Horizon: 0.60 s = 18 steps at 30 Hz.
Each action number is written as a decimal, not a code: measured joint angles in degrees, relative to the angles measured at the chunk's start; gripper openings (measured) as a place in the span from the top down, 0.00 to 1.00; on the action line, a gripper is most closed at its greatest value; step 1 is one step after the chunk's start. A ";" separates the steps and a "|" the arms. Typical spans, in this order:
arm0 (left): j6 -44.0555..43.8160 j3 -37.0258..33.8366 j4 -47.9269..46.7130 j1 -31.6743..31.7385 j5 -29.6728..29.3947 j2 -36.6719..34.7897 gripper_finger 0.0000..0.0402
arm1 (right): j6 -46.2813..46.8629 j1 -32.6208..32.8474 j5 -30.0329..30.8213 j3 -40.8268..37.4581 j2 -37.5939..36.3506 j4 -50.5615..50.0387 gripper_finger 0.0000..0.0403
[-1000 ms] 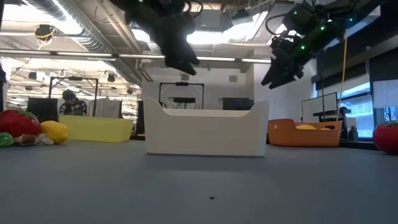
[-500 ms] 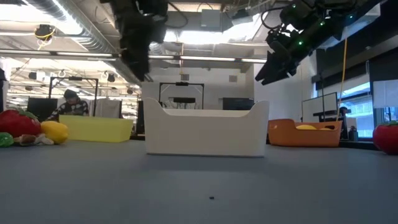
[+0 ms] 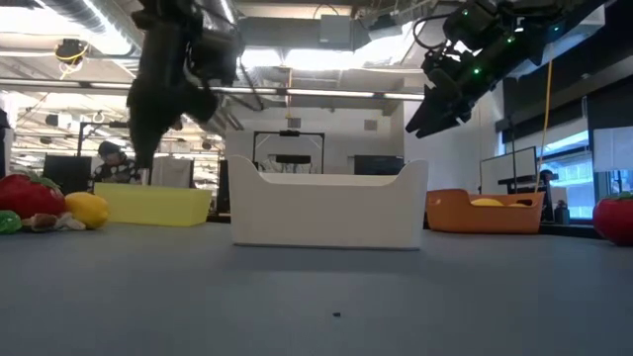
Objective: Sort produce into baskets
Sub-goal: Put the yellow lemon into the orange bin
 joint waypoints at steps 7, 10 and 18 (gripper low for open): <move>-0.13 -5.57 -1.56 2.48 -2.07 0.12 0.22 | -0.11 0.00 0.02 0.00 0.00 0.11 0.14; -0.13 -6.29 -1.96 3.42 -2.20 1.11 0.22 | -0.91 0.00 0.07 0.00 0.00 0.15 0.14; 3.90 -6.27 -3.09 3.76 -4.97 9.40 0.22 | -1.03 0.00 0.09 0.00 0.00 0.18 0.14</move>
